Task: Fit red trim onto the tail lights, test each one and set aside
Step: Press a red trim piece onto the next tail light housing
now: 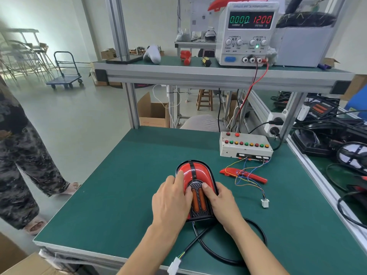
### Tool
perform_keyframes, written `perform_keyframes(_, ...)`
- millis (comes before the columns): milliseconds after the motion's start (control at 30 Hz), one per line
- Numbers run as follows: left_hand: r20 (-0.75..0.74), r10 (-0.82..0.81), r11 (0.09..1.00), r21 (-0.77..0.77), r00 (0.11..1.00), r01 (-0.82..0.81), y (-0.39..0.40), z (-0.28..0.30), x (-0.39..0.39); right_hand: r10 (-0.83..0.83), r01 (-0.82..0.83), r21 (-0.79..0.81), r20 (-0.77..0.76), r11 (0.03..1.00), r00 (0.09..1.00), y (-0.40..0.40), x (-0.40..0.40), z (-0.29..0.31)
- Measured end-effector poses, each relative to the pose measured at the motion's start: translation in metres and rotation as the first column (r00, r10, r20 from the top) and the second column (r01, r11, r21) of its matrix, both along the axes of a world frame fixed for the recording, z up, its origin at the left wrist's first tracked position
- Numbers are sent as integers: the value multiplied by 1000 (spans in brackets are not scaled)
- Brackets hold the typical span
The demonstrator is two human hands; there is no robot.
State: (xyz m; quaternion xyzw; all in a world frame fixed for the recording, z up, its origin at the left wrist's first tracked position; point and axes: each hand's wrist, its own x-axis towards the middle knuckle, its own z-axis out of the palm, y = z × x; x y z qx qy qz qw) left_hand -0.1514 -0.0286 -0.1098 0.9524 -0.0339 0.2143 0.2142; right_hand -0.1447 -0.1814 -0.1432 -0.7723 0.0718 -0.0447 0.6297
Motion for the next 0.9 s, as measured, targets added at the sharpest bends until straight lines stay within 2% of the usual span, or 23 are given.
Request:
perform_keyframes(100,55,-35,998,-46,998,38,4,-6,2,4,-3,-29,13,1000,1000,-1,0,-1)
perform_keyframes(233,176,-109,973,-184,978,141,14,-15,4,4,-2,-57,21,998,1000,-2,1,-2)
perform_keyframes(333,97,-153,913,-368,984,178,19,-20,8,15,-13,-57,20,998,1000,-2,1,-3)
perform_keyframes(400,-86,-179,828,-552,980,102,20,-21,13,25,-24,-68,21,997,999,-3,2,-2)
perform_keyframes(433,-196,-242,752,-657,950,56,21,-19,16,36,-34,-65,19,997,999,-3,1,-1)
perform_keyframes(500,-295,-450,529,-848,842,-14,25,-16,22,57,-56,-49,13,997,998,-4,2,1)
perform_keyframes(533,-294,-526,439,-897,798,-41,28,-15,25,64,-64,-48,10,997,998,-5,3,2)
perform_keyframes(600,-275,-602,319,-943,750,-90,34,-11,28,73,-73,-77,2,994,997,-6,4,3)
perform_keyframes(733,-238,-641,170,-971,729,-168,39,-9,29,74,-67,-218,25,974,997,-3,2,8)
perform_keyframes(800,-223,-626,120,-974,747,-190,40,-9,29,-9,50,-327,126,944,992,1,-6,11)
perform_keyframes(900,-194,-586,35,-976,787,-215,41,-8,30,-204,336,-299,397,893,895,14,-32,16)
